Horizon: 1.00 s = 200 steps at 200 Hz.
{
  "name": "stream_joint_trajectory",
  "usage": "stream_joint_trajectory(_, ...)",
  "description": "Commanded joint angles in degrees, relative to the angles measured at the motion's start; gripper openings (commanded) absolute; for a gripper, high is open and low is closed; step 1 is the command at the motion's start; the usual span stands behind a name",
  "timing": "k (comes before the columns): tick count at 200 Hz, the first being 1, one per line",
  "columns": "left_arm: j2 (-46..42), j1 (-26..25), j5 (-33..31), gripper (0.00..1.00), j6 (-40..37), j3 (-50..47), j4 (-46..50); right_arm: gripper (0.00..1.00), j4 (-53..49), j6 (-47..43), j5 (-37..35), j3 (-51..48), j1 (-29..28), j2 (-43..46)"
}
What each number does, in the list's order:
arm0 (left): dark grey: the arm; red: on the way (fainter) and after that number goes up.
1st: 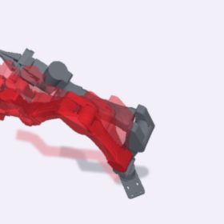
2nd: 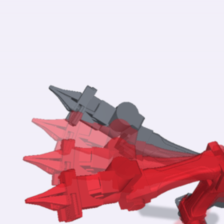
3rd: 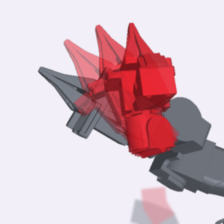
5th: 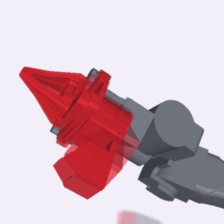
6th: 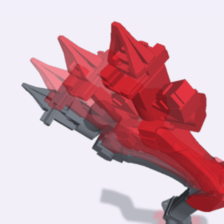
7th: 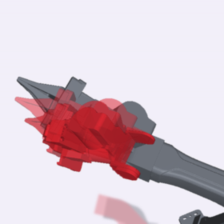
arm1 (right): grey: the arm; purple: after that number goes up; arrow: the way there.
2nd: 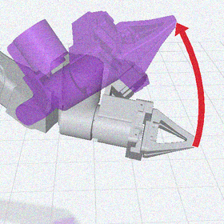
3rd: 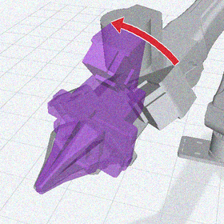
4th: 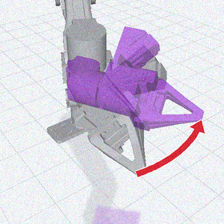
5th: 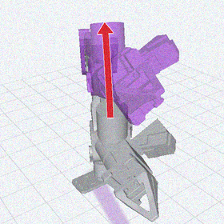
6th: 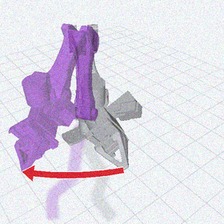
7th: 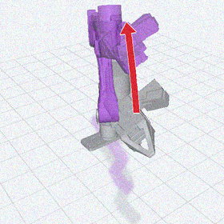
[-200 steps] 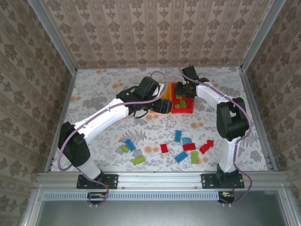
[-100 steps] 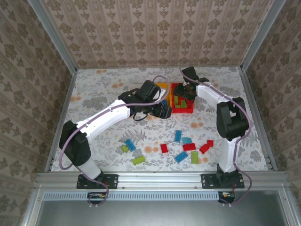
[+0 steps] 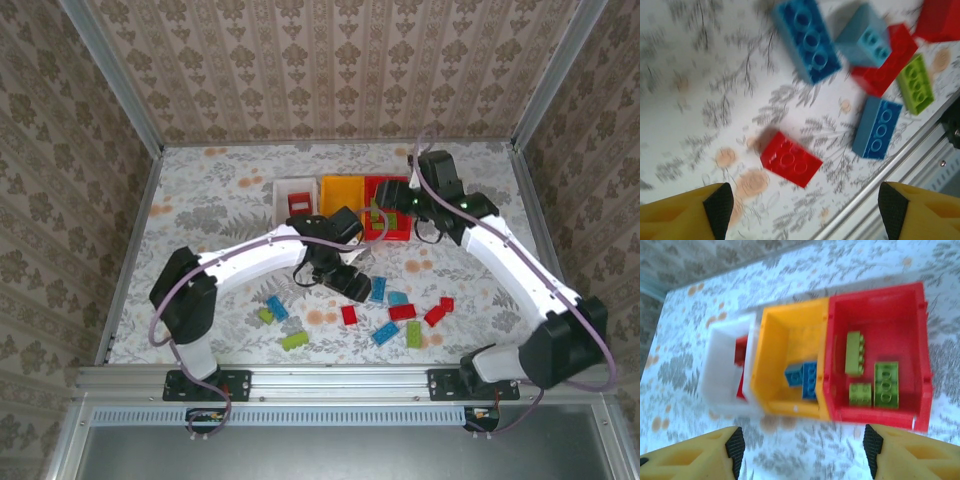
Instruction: Sort the legos into containers by color
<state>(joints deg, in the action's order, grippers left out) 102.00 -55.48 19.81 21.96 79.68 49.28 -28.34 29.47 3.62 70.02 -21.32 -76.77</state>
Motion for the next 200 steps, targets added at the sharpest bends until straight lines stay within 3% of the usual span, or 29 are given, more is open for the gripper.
stream_joint_trajectory(1, 3.3, -0.41, 3.33, 0.81, 8.98, 2.49, 9.19, 0.71, -4.69, -2.21, 0.98, -4.97, -3.39, 6.48)
stream_joint_trajectory(45, 6.26, -2.24, 8.59, 0.84, 22.0, -0.08, 4.76, 0.78, -8.95, -1.46, 5.72, -14.3, -5.66, 19.11)
stream_joint_trajectory(114, 14.96, -3.08, 0.25, 0.81, 29.62, 6.1, 7.31, 0.79, -12.98, -1.48, 10.59, -19.82, -6.28, 32.28)
stream_joint_trajectory(143, 17.71, -3.15, -1.27, 0.65, 29.91, 7.13, 6.67, 0.79, -13.5, -1.39, 10.92, -20.08, -6.28, 33.26)
stream_joint_trajectory(168, 18.15, -3.4, -2.85, 0.41, 29.72, 7.85, 6.11, 0.78, -13.25, -1.09, 11.14, -20.57, -6.28, 33.82)
stream_joint_trajectory(200, 16.19, -3.26, -6.28, 0.31, 29.46, 7.98, 7.81, 0.77, -12.33, -0.73, 12.15, -21.17, -6.29, 33.83)
